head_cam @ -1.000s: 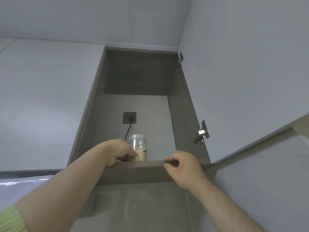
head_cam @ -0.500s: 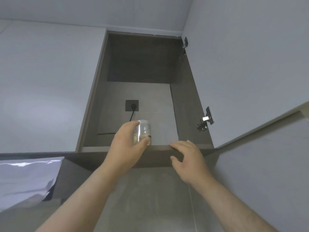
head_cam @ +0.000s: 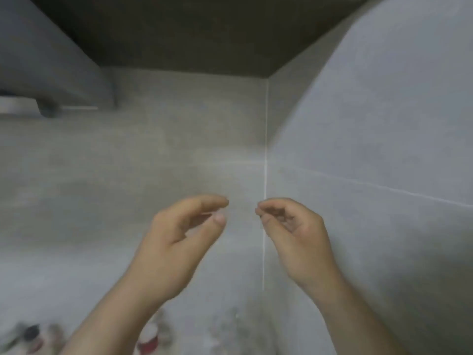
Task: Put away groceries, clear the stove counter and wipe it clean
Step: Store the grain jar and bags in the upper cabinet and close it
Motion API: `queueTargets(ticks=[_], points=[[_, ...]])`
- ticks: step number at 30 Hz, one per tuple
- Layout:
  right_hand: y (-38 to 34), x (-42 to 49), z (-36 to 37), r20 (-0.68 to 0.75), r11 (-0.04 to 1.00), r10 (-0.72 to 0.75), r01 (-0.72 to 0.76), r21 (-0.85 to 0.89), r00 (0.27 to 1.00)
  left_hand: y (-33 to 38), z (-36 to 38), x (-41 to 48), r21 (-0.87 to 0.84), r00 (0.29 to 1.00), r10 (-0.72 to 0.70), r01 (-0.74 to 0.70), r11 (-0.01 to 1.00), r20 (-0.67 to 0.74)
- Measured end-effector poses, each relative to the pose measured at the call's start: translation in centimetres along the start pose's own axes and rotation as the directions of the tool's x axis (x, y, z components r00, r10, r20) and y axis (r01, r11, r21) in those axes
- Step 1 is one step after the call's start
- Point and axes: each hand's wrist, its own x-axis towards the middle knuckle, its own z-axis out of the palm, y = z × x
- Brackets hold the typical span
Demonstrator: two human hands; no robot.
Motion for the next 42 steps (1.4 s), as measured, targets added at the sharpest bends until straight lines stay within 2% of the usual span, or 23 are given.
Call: queueTargets(ticks=[4,8,11,16,18,21,25,33,36,38,42], points=[[4.5,-5.7,-0.5,0.044,0.969,0.243,-0.239,-0.066,0.969,-3.3,1.4,-4.8,-0.130,0.988,-0.150,0.154,0.979,0.040],[7.8,-10.6,-1.2,0.027,0.865,0.498,-0.493,-0.093,0.867,-6.5,2.5,-8.9,-0.264,0.945,-0.323,0.327,0.908,0.060],[9.6,-13.5,-1.4,-0.016,0.801,0.594,-0.593,-0.082,0.804,-9.3,2.8,-10.8,-0.364,0.890,-0.452,0.441,0.820,0.059],[11.8,-17.9,-2.4,-0.024,0.697,0.710,-0.707,-0.120,0.704,-13.0,3.5,-13.5,-0.416,0.826,-0.559,0.534,0.736,0.073],[12.5,-19.8,-3.1,-0.025,0.661,0.740,-0.734,-0.157,0.672,-14.1,3.9,-14.9,-0.390,0.782,-0.614,0.600,0.699,0.103],[13.3,-22.3,-4.2,-0.014,0.648,0.745,-0.728,-0.226,0.667,-15.0,4.9,-17.3,-0.341,0.718,-0.684,0.680,0.649,0.130],[14.5,-25.7,-5.5,0.062,0.593,0.791,-0.739,-0.319,0.608,-14.0,7.2,-21.1,-0.276,0.652,-0.741,0.750,0.601,0.159],[16.1,-31.6,-7.1,0.134,0.532,0.845,-0.795,-0.292,0.517,-12.8,12.4,-29.6,-0.212,0.469,-0.839,0.881,0.422,0.276],[17.1,-33.4,-6.9,0.124,0.481,0.876,-0.834,-0.270,0.466,-13.2,14.6,-32.8,-0.081,0.458,-0.824,0.885,0.459,0.332],[17.8,-34.2,-6.9,0.121,0.445,0.895,-0.851,-0.279,0.429,-13.9,16.4,-35.1,-0.011,0.460,-0.832,0.877,0.480,0.312],[19.5,-35.0,-7.4,0.066,0.415,0.908,-0.864,-0.284,0.415,-16.0,20.0,-39.6,0.303,0.556,-0.792,0.732,0.610,0.250]])
